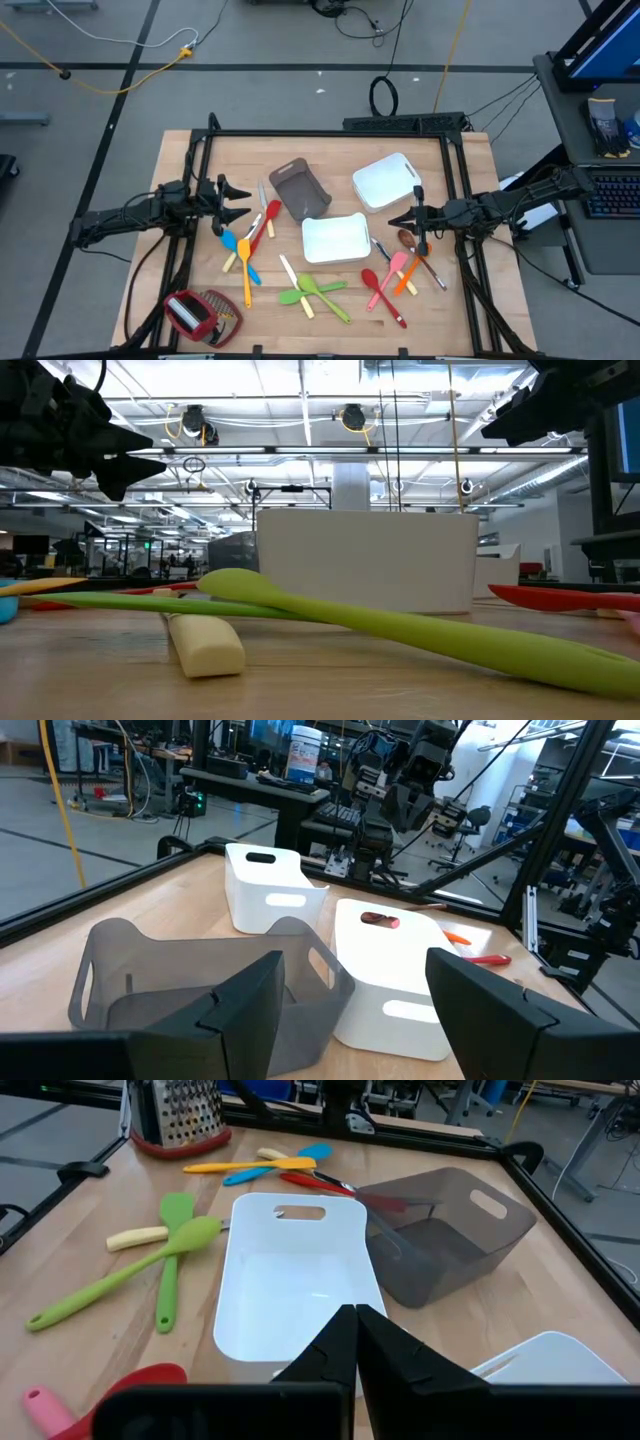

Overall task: Pick & Place Kitchen Items
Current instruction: Put the brown serving spoon into top white bin

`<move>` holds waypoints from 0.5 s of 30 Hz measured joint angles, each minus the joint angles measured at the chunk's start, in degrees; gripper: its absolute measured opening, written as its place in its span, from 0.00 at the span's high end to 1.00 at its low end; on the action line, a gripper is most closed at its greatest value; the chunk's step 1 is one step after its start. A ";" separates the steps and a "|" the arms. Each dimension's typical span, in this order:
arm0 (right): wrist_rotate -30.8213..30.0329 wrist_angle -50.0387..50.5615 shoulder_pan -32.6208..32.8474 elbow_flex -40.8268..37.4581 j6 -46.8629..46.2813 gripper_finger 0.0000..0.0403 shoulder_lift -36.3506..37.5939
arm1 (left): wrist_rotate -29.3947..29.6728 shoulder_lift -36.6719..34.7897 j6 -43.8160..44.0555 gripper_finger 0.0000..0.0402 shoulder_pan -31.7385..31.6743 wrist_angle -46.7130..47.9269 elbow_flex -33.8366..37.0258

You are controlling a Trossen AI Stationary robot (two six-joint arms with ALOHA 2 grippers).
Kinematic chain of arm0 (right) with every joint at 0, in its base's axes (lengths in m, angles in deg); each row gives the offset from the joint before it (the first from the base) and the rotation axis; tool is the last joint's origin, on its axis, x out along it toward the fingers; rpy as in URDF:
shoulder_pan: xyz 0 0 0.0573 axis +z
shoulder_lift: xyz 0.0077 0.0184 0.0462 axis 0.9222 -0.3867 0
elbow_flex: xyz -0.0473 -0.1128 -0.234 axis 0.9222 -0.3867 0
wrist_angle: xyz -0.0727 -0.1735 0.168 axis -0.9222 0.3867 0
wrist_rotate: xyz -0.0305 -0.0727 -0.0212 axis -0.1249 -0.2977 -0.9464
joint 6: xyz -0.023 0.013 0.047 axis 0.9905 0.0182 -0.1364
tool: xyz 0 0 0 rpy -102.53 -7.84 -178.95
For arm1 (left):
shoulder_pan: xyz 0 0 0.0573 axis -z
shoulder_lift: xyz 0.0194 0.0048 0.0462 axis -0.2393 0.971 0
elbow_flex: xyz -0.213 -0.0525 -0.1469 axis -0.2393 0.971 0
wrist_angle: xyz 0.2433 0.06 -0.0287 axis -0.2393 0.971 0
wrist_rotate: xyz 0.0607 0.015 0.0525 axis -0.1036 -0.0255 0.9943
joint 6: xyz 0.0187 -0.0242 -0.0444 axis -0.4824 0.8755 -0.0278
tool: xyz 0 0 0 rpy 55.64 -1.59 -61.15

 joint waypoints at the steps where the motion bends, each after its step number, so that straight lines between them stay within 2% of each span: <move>1: 0.02 0.00 0.02 0.00 -0.81 0.99 -0.01 | 0.00 0.01 0.01 0.38 0.00 0.00 0.00; 3: 0.04 0.00 0.02 0.00 -5.81 0.99 0.00 | 0.00 0.01 0.00 0.38 0.00 0.00 -0.01; 5: 0.35 0.05 0.04 0.02 -15.17 0.99 0.00 | 0.00 0.00 0.00 0.38 0.01 0.00 -0.01; 8: 6.08 1.49 0.02 0.07 -27.60 0.99 0.00 | 0.00 0.00 0.00 0.38 0.00 0.00 0.00; 11: 14.90 4.18 0.55 0.07 -28.91 0.99 0.00 | 0.00 0.00 0.00 0.38 0.01 0.00 0.00; 15: 18.06 11.27 0.61 0.07 -35.91 0.99 0.00 | 0.00 0.00 0.01 0.38 0.00 0.00 -0.01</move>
